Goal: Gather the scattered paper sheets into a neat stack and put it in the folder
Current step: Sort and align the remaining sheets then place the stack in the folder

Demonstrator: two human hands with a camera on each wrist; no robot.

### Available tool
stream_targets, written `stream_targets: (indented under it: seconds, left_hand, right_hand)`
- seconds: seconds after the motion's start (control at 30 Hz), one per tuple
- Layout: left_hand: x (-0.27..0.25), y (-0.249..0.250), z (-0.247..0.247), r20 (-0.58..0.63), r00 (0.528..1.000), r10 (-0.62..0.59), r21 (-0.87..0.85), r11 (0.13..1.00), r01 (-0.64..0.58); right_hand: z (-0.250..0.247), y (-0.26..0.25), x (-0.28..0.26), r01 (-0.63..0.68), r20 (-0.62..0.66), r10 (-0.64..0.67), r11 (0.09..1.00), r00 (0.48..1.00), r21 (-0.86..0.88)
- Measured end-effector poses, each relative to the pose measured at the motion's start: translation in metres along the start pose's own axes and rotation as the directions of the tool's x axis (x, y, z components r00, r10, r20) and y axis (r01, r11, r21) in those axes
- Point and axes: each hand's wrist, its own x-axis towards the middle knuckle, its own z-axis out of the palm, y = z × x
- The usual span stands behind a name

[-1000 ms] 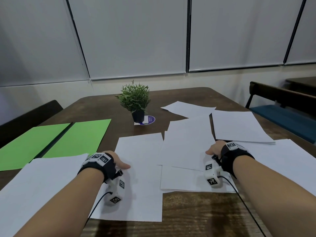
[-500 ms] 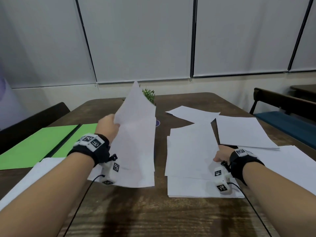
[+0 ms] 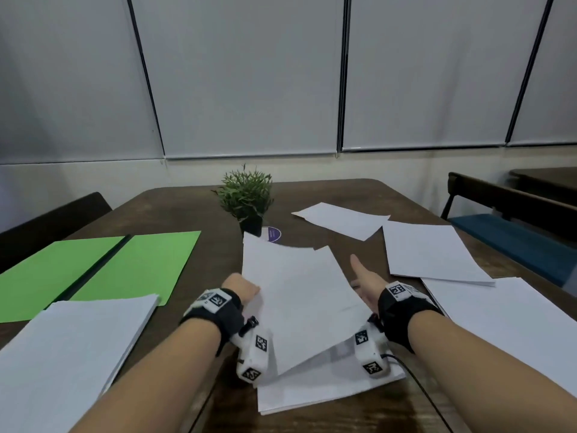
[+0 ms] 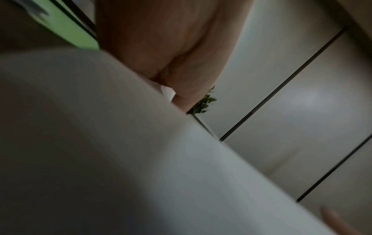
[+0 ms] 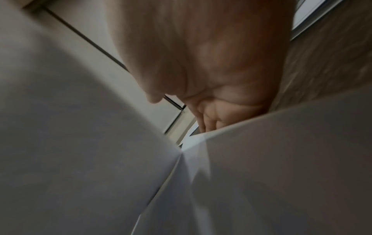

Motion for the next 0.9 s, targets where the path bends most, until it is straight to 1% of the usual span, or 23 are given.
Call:
stream_targets:
  seconds: [0.03, 0.07, 0.1, 0.13, 0.17, 0.23, 0.27, 0.3, 0.33, 0.37, 0.4, 0.43, 0.47, 0.5, 0.53, 0.57, 0.6, 0.63, 0.7, 0.73, 0.77, 0.83, 0.9]
  left_hand:
    - [-0.004, 0.0, 0.006, -0.002, 1.0, -0.023, 0.087, 0.996, 0.023]
    - [-0.007, 0.002, 0.009, -0.02, 0.999, -0.03, 0.152, 0.988, 0.032]
    - [-0.005, 0.002, 0.011, -0.021, 0.999, -0.034, 0.183, 0.982, 0.037]
    - [-0.002, 0.002, 0.013, -0.003, 0.999, -0.036, 0.177, 0.984, 0.036]
    - [0.003, 0.0, 0.013, 0.03, 0.998, -0.048, 0.137, 0.99, 0.044]
    - [0.018, -0.009, 0.013, 0.06, 0.994, -0.087, -0.064, 0.994, 0.091]
    - [0.024, -0.014, 0.012, 0.046, 0.991, -0.124, -0.183, 0.975, 0.13]
    - [0.031, -0.021, 0.01, 0.022, 0.985, -0.168, -0.316, 0.934, 0.167]
    - [0.032, -0.026, 0.006, 0.007, 0.981, -0.194, -0.446, 0.877, 0.177]
    - [0.032, -0.03, 0.004, 0.027, 0.981, -0.194, -0.557, 0.812, 0.176]
    - [0.032, -0.031, 0.001, 0.081, 0.982, -0.171, -0.644, 0.743, 0.183]
    - [0.03, -0.031, -0.002, 0.135, 0.984, -0.114, -0.712, 0.68, 0.176]
    - [0.028, -0.029, -0.007, 0.15, 0.988, -0.035, -0.754, 0.642, 0.138]
    - [0.03, -0.028, -0.01, 0.109, 0.993, 0.038, -0.793, 0.606, 0.064]
    - [0.032, -0.024, -0.014, 0.039, 0.996, 0.074, -0.803, 0.596, -0.013]
    - [0.035, -0.02, -0.019, -0.03, 0.996, 0.087, -0.8, 0.595, -0.076]
    - [0.038, -0.017, -0.024, -0.088, 0.992, 0.089, -0.785, 0.607, -0.124]
    - [0.047, -0.017, -0.027, -0.134, 0.987, 0.093, -0.762, 0.627, -0.163]
    - [0.059, -0.015, -0.03, -0.188, 0.978, 0.084, -0.712, 0.675, -0.195]
    - [0.066, -0.016, -0.028, -0.19, 0.979, 0.075, -0.687, 0.702, -0.187]
    - [0.075, -0.018, -0.025, -0.185, 0.981, 0.056, -0.669, 0.724, -0.168]
    - [0.087, -0.022, -0.019, -0.164, 0.986, 0.0, -0.619, 0.779, -0.103]
    - [0.101, -0.032, -0.012, -0.126, 0.991, -0.046, -0.556, 0.831, -0.032]
  right_hand:
    - [0.005, -0.002, -0.002, -0.007, 0.011, 0.007, 1.0, 1.0, -0.009]
    - [0.009, -0.003, -0.001, 0.008, 0.015, -0.007, 0.998, 1.0, -0.056]
    - [0.013, -0.005, 0.0, 0.03, 0.031, -0.026, 0.988, 0.999, -0.155]
    - [0.017, -0.004, 0.002, 0.066, 0.047, -0.055, 0.963, 0.997, -0.262]
    - [0.02, -0.004, 0.005, 0.122, 0.062, -0.106, 0.927, 0.992, -0.355]
    - [0.022, -0.005, 0.011, 0.219, 0.091, -0.2, 0.901, 0.976, -0.374]
    - [0.025, -0.01, 0.008, 0.261, 0.115, -0.236, 0.909, 0.965, -0.326]
    - [0.027, -0.013, 0.004, 0.304, 0.116, -0.283, 0.919, 0.952, -0.252]
    - [0.028, -0.016, -0.001, 0.341, 0.129, -0.323, 0.926, 0.938, -0.162]
    - [0.03, -0.02, -0.006, 0.37, 0.166, -0.355, 0.927, 0.92, -0.067]
    - [0.031, -0.024, -0.01, 0.392, 0.183, -0.385, 0.92, 0.904, -0.001]
    - [0.032, -0.029, -0.016, 0.419, 0.2, -0.418, 0.907, 0.886, 0.039]
    - [0.034, -0.032, -0.017, 0.441, 0.201, -0.446, 0.895, 0.872, 0.071]
    - [0.035, -0.037, -0.016, 0.461, 0.188, -0.471, 0.882, 0.862, 0.096]
    - [0.037, -0.042, -0.015, 0.48, 0.169, -0.49, 0.872, 0.855, 0.101]
    - [0.038, -0.046, -0.013, 0.497, 0.153, -0.503, 0.864, 0.851, 0.077]
    - [0.039, -0.051, -0.009, 0.506, 0.137, -0.502, 0.863, 0.854, 0.012]
    - [0.039, -0.058, -0.006, 0.505, 0.132, -0.493, 0.859, 0.86, -0.083]
    - [0.033, -0.071, 0.006, 0.442, 0.125, -0.425, 0.831, 0.896, -0.339]
    - [0.027, -0.077, 0.018, 0.393, 0.109, -0.39, 0.786, 0.914, -0.478]
    - [0.02, -0.082, 0.032, 0.346, 0.095, -0.361, 0.738, 0.928, -0.58]
    - [0.004, -0.09, 0.061, 0.263, 0.062, -0.302, 0.69, 0.951, -0.674]
    - [-0.011, -0.095, 0.092, 0.186, -0.009, -0.271, 0.682, 0.962, -0.707]
